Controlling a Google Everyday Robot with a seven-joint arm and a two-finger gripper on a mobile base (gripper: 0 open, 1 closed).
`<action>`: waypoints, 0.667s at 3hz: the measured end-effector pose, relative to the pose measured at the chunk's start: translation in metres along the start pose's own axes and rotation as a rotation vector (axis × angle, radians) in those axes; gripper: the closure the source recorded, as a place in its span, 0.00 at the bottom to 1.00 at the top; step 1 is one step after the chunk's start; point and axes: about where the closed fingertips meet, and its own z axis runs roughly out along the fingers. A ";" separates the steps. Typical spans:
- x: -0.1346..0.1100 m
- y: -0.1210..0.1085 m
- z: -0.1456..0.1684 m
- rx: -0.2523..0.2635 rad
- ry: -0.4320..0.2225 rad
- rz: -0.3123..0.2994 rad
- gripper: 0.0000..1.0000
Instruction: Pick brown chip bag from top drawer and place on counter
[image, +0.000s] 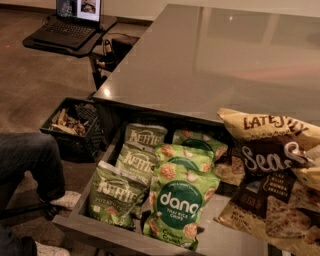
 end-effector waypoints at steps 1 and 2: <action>-0.007 0.025 -0.018 -0.069 0.010 -0.009 1.00; -0.006 0.029 -0.020 -0.080 0.018 -0.015 1.00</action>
Offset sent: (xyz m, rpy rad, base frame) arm -0.0182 0.0140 0.0127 0.0230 0.0408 0.0357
